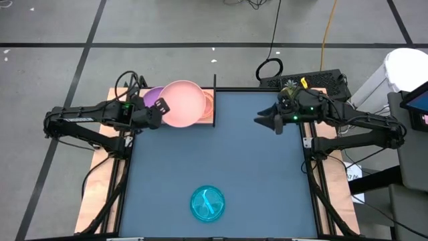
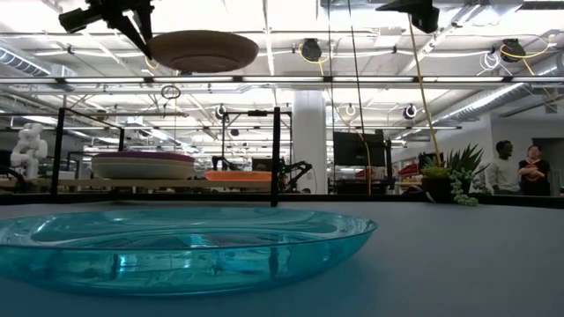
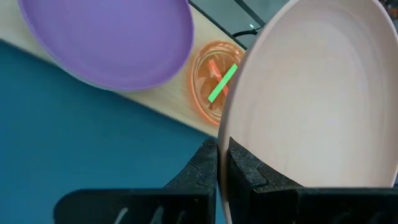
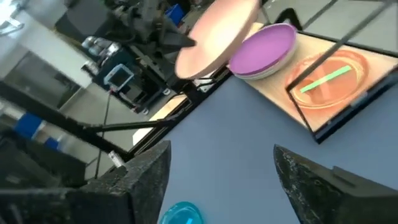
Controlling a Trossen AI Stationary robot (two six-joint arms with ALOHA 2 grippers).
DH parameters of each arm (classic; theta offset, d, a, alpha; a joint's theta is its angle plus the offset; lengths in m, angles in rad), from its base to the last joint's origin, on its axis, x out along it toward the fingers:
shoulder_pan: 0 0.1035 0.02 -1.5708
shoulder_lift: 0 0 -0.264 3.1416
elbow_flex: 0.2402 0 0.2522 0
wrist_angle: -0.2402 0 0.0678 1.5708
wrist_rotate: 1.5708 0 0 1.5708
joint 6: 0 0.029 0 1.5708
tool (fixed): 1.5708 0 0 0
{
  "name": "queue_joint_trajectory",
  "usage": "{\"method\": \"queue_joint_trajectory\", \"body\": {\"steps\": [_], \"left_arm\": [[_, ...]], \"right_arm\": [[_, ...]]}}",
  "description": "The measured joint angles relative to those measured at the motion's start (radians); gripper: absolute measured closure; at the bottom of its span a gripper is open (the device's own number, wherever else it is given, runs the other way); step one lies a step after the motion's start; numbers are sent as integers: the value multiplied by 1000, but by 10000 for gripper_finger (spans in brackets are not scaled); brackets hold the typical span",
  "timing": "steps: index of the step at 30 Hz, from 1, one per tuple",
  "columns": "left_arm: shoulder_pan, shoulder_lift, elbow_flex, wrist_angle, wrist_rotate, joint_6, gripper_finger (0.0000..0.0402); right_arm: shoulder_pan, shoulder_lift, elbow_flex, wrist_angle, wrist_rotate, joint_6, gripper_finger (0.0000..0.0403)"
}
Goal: Place and stack plates onto a shelf
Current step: Stack the light orange plate on top of the violet plate on the shelf
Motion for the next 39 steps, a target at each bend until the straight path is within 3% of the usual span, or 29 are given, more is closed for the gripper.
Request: {"method": "queue_joint_trajectory", "body": {"steps": [6, 11, 18, 25, 31, 39], "left_arm": [[0, 0, 0, -28, 0, -68, 391], [-28, 5, 0, -139, -29, -222, 391], [-14, 2, 0, -235, -20, -237, 391], [77, 1, 0, -336, -17, -237, 391], [145, 2, -44, -315, 0, -240, 391], [200, 9, -189, -32, 6, -244, 391]], "right_arm": [[0, -21, 0, 2, -30, -91, 169], [0, -41, 0, 2, -28, -121, 184], [0, -63, 0, -4, -27, -168, 188], [0, -65, 0, -4, -24, -196, 188], [0, -65, 0, -4, -20, -226, 188], [0, -65, 0, -4, -7, -234, 188]]}}
